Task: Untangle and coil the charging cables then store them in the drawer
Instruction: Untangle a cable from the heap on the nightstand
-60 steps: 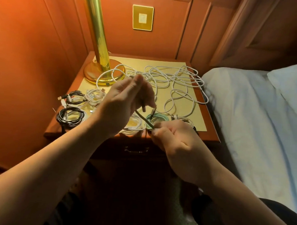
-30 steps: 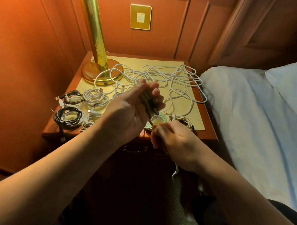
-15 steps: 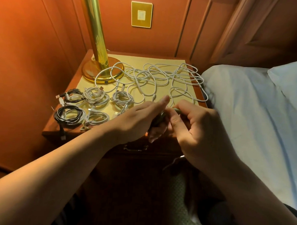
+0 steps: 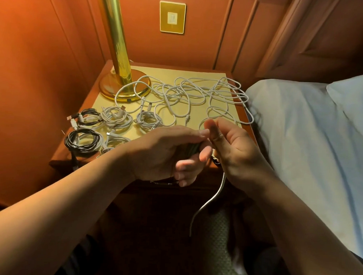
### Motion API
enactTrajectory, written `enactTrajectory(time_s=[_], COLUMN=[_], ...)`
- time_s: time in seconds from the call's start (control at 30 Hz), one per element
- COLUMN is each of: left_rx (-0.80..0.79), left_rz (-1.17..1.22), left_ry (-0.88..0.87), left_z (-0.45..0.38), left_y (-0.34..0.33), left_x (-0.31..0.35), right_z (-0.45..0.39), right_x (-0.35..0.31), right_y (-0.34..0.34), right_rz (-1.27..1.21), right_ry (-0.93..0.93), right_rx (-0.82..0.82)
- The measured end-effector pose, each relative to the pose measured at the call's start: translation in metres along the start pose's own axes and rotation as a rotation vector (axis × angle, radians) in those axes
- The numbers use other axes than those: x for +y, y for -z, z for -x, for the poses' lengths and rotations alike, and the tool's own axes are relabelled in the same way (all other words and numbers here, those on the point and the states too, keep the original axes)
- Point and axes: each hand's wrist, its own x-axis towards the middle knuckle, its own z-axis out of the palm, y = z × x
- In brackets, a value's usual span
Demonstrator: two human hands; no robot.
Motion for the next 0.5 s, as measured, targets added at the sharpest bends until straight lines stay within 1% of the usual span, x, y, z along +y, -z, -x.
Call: enactTrajectory(time_s=[0.1, 0.17, 0.23, 0.37, 0.43, 0.5], left_rx=[0.011, 0.001, -0.042, -0.106, -0.042, 0.098], left_rz=[0.035, 0.089, 0.141, 0.347, 0.44, 0.47], left_ry=[-0.019, -0.026, -0.021, -0.044, -0.124, -0.217], left_z=[-0.002, -0.005, -0.006, -0.01, -0.013, -0.013], left_y=[0.0, -0.001, -0.002, -0.005, -0.003, 0.003], left_x=[-0.004, -0.007, -0.007, -0.007, -0.007, -0.006], right_z=[-0.003, -0.005, -0.004, -0.001, 0.0, 0.003], right_x=[0.008, 0.013, 0.015, 0.013, 0.014, 0.011], right_y=[-0.001, -0.002, -0.002, -0.014, -0.023, -0.026], right_rz=[-0.117, -0.152, -0.132, 0.092, 0.231, 0.361], right_ry=[-0.091, -0.129, -0.144, -0.11, -0.067, 0.048], right_rx=[-0.083, -0.109, -0.111, -0.015, -0.026, -0.1])
